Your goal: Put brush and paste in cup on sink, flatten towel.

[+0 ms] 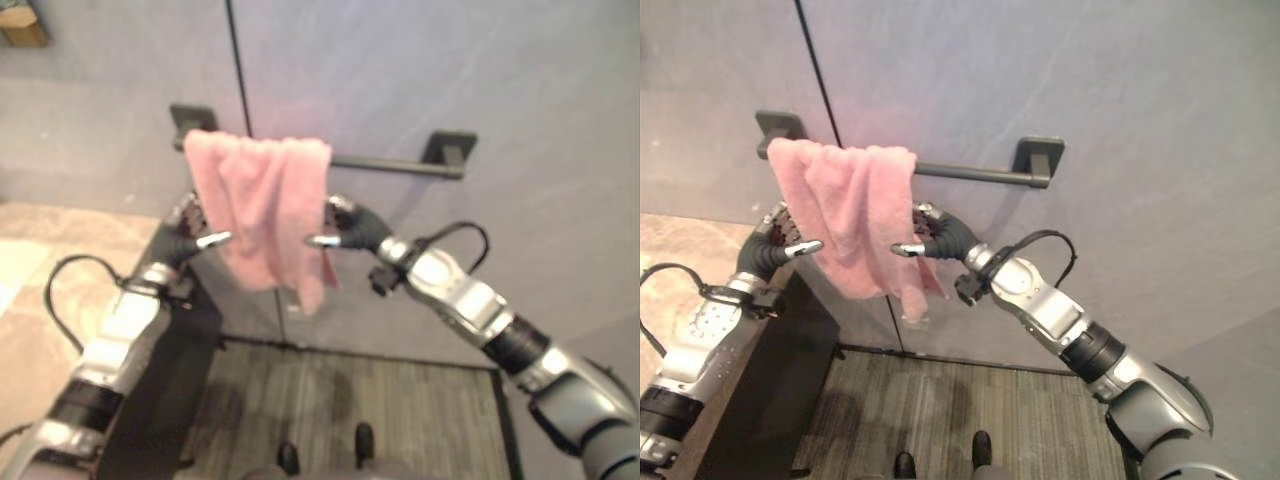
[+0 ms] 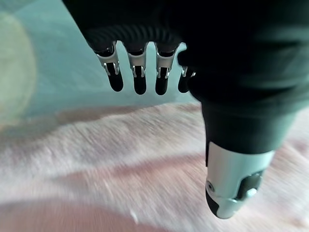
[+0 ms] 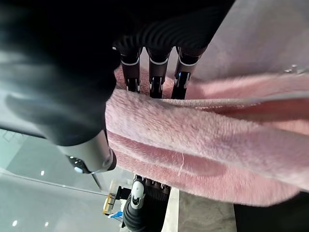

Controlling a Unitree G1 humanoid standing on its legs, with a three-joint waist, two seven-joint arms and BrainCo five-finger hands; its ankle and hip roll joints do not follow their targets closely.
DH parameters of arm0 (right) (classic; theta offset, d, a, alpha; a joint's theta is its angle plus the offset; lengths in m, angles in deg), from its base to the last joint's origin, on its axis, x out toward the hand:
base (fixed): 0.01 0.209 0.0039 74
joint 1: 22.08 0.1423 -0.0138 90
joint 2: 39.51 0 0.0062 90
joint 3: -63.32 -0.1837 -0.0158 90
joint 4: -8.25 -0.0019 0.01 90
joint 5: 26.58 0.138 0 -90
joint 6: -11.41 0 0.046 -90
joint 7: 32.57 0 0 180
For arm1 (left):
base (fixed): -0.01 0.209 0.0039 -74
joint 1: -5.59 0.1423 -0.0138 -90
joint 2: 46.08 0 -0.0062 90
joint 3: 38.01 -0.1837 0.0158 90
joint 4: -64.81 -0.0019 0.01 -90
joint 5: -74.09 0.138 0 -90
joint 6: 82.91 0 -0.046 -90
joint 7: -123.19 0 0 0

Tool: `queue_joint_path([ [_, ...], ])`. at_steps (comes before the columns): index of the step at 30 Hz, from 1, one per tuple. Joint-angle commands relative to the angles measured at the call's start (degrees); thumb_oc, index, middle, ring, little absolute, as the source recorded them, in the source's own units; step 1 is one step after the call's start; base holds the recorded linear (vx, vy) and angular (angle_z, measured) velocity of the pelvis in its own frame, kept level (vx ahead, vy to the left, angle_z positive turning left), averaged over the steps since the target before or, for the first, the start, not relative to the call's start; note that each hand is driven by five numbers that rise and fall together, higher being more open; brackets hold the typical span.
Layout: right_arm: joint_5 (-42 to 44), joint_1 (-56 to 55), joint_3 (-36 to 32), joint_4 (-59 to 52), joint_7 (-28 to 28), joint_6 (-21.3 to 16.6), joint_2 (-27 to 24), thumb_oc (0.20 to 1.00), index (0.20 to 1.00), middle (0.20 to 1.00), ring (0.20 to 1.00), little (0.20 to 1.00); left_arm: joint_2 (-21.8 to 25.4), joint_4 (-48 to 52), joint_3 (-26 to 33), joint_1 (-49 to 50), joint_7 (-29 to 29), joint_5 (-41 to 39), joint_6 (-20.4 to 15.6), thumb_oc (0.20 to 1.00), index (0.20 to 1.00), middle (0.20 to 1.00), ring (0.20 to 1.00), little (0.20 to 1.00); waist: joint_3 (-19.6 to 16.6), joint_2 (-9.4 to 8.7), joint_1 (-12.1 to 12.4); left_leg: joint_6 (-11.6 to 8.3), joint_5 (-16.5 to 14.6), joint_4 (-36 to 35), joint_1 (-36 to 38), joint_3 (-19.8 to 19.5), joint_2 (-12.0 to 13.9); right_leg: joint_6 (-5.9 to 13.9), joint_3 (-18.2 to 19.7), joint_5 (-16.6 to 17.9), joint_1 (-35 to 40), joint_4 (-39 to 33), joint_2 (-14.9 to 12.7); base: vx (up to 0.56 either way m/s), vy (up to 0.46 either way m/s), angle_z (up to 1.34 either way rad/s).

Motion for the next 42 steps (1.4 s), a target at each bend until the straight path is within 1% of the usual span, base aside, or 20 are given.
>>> queue_joint_path([
  [1,-3.2,5.1,0.0,2.4,-0.1,-1.3,2.3,0.573,0.573,0.573,0.573,0.573,0.5,1.4,-1.4,-6.4,-0.4,-0.6,-2.9,1.000,1.000,1.000,1.000,1.000,0.0,1.81,1.8,4.93,-6.7,0.7,-0.8,-1.2,-3.3,3.84,-2.3,-3.0,5.2,-0.1,-3.8,0.06,-0.004,0.05],
  [2,-3.3,4.9,-0.3,3.2,0.1,-1.5,2.9,0.498,0.498,0.498,0.498,0.498,0.5,2.5,-1.5,-6.5,-0.3,-0.4,-3.0,1.000,1.000,1.000,1.000,1.000,0.0,1.88,1.9,4.89,-6.7,0.7,-0.7,-1.4,-3.4,3.77,-2.5,-3.2,5.4,-0.1,-3.8,0.04,-0.003,0.04],
  [4,-3.0,4.8,-0.7,2.3,0.0,-1.6,2.5,0.467,0.467,0.467,0.467,0.467,0.7,3.2,-1.1,-6.2,-0.5,-0.6,-3.1,1.000,1.000,1.000,1.000,1.000,0.0,1.90,1.8,4.90,-6.7,0.7,-0.7,-1.5,-3.3,3.70,-2.5,-3.3,5.4,-0.1,-3.8,0.04,-0.007,0.03],
  [6,-3.2,4.5,-0.8,1.9,-0.1,-1.6,2.6,0.391,0.391,0.391,0.391,0.391,0.5,3.2,-1.2,-6.3,-0.4,-0.3,-3.1,1.000,1.000,1.000,1.000,1.000,-0.1,1.92,1.7,4.93,-6.8,0.7,-0.7,-1.6,-3.3,3.66,-2.6,-3.4,5.4,-0.1,-3.8,0.04,-0.012,0.05],
  [8,-3.4,4.3,-1.1,1.8,0.0,-1.6,2.7,0.395,0.395,0.395,0.395,0.395,0.1,3.5,-1.4,-6.4,-0.1,-0.4,-3.1,1.000,1.000,1.000,1.000,1.000,-0.1,1.91,1.7,4.90,-6.8,0.7,-0.7,-1.7,-3.3,3.66,-2.7,-3.5,5.5,-0.1,-3.8,0.04,-0.018,0.03],
  [9,-3.4,3.8,-1.5,1.8,0.2,-1.6,2.6,0.363,0.363,0.363,0.363,0.363,0.1,3.8,-1.3,-6.4,0.0,-0.5,-3.2,1.000,1.000,1.000,1.000,1.000,-0.1,1.91,1.7,4.88,-6.8,0.7,-0.7,-1.7,-3.2,3.60,-2.7,-3.7,5.5,-0.1,-3.7,0.00,0.000,0.00],
  [11,-3.4,3.5,-1.7,1.7,0.2,-1.6,2.5,0.373,0.373,0.373,0.373,0.373,0.1,4.1,-1.2,-6.3,0.1,-0.5,-3.2,1.000,1.000,1.000,1.000,1.000,-0.1,1.92,1.7,4.85,-6.9,0.7,-0.6,-1.7,-3.2,3.56,-2.7,-3.8,5.6,-0.1,-3.6,0.02,-0.012,0.00],
  [12,-3.5,2.9,-2.3,1.1,0.2,-1.7,2.1,0.420,0.420,0.420,0.420,0.420,0.4,5.2,-0.6,-5.6,0.0,-0.5,-3.3,1.000,1.000,1.000,1.000,1.000,-0.1,1.89,1.8,4.81,-7.0,0.7,-0.5,-1.7,-3.1,3.52,-2.7,-4.0,5.7,-0.1,-3.5,0.03,-0.025,0.01],
  [13,-3.5,2.9,-2.3,1.1,0.2,-1.7,2.1,0.429,0.429,0.429,0.429,0.429,0.4,5.2,-0.6,-5.6,0.0,-0.5,-3.2,1.000,1.000,1.000,1.000,1.000,-0.1,1.89,1.8,4.81,-7.0,0.7,-0.4,-1.7,-3.1,3.52,-2.7,-4.0,5.7,-0.1,-3.5,0.03,-0.035,0.01],
  [14,-3.7,2.2,-2.8,0.4,0.1,-1.7,1.8,0.467,0.467,0.467,0.467,0.467,0.9,6.5,0.3,-4.4,-0.3,-0.5,-3.3,1.000,1.000,1.000,1.000,1.000,0.0,1.92,2.0,4.79,-7.1,0.7,-0.3,-1.7,-3.1,3.51,-2.8,-4.4,5.9,-0.1,-3.5,0.00,0.000,0.00],
  [17,-3.9,0.3,-4.3,-1.8,-0.2,-2.0,0.4,0.482,0.482,0.482,0.482,0.482,2.5,9.5,2.5,-1.8,-0.8,-0.1,-3.3,1.000,1.000,1.000,1.000,1.000,-0.1,2.09,2.2,4.78,-7.2,0.7,0.0,-1.5,-3.0,3.52,-2.7,-4.7,6.1,-0.1,-3.5,0.00,0.000,0.00],
  [18,-3.9,0.3,-4.3,-1.8,-0.2,-2.0,0.4,0.473,0.473,0.473,0.473,0.473,2.5,9.5,2.6,-1.7,-0.8,-0.1,-3.3,1.000,1.000,1.000,1.000,1.000,-0.1,2.09,2.2,4.77,-7.2,0.7,0.1,-1.5,-3.0,3.52,-2.7,-4.7,6.1,-0.1,-3.5,0.00,0.000,0.00],
  [19,-4.9,-0.7,-6.1,-3.4,0.1,-2.6,-0.6,0.457,0.457,0.457,0.457,0.457,3.9,11.7,4.6,0.3,-1.1,0.5,-3.5,1.000,1.000,1.000,1.000,1.000,-0.1,2.24,2.2,4.79,-7.3,0.7,0.3,-1.5,-3.0,3.57,-2.6,-4.9,6.2,-0.1,-3.5,0.00,0.000,0.00],
  [21,-5.0,-1.4,-7.1,-4.2,0.3,-2.8,-0.9,0.454,0.454,0.454,0.454,0.454,4.2,12.3,5.5,1.3,-1.0,0.8,-3.6,1.000,1.000,1.000,1.000,1.000,-0.1,2.27,2.3,4.80,-7.3,0.7,0.4,-1.5,-3.0,3.58,-2.7,-5.0,6.3,-0.1,-3.5,0.00,0.000,0.00],
  [23,-5.0,-5.6,-10.2,-5.3,-0.1,-3.6,-0.7,0.335,0.335,0.335,0.335,0.335,4.1,14.8,8.7,5.1,-1.6,0.3,-3.8,1.000,1.000,1.000,1.000,1.000,-0.1,2.40,2.4,4.78,-7.4,0.7,0.7,-1.5,-3.0,3.55,-2.8,-5.4,6.7,-0.1,-3.5,0.00,0.000,0.00],
  [24,-5.9,-5.8,-10.3,-5.4,0.0,-3.3,-1.1,0.253,0.253,0.253,0.253,0.253,4.3,15.1,9.0,5.4,-1.7,0.2,-3.8,1.000,1.000,1.000,1.000,1.000,-0.2,2.46,2.4,4.76,-7.4,0.7,0.7,-1.5,-3.0,3.57,-2.9,-5.5,6.7,-0.1,-3.5,0.00,0.000,0.00],
  [25,-5.9,-5.9,-10.5,-5.6,0.2,-3.4,-1.0,0.200,0.200,0.200,0.200,0.200,4.2,15.2,9.1,5.6,-1.8,0.4,-3.8,1.000,1.000,1.000,1.000,1.000,-0.2,2.48,2.5,4.75,-7.4,0.7,0.8,-1.5,-3.0,3.54,-2.9,-5.6,6.7,-0.1,-3.5,0.00,0.000,0.00],
  [27,-4.5,-7.4,-11.5,-5.9,0.3,-3.9,-0.3,0.200,0.200,0.200,0.200,0.200,4.3,15.6,9.6,6.4,-1.9,0.7,-3.9,1.000,1.000,1.000,1.000,1.000,-0.2,2.45,2.6,4.76,-7.5,0.7,0.9,-1.5,-3.0,3.54,-3.0,-5.7,6.9,-0.1,-3.5,0.00,0.000,0.00],
  [32,-4.7,-8.0,-11.3,-5.9,-0.2,-3.6,-0.4,0.200,0.200,0.200,0.200,0.200,4.6,15.1,9.4,6.2,-1.7,1.0,-3.9,1.000,1.000,1.000,1.000,1.000,-0.2,2.35,2.6,4.66,-7.4,0.7,1.0,-1.6,-3.0,3.56,-3.3,-6.0,7.1,-0.1,-3.5,0.00,0.000,0.00],
  [42,-4.2,-9.6,-11.8,-6.8,-0.2,-4.0,-0.3,0.200,0.200,0.200,0.200,0.200,3.2,14.0,6.9,5.3,-3.0,-2.1,-3.1,1.000,1.000,1.000,1.000,1.000,0.0,2.45,2.0,4.75,-7.6,0.7,1.3,-1.0,-2.9,3.56,-2.8,-6.1,7.0,-0.1,-3.5,0.00,0.000,0.00],
])
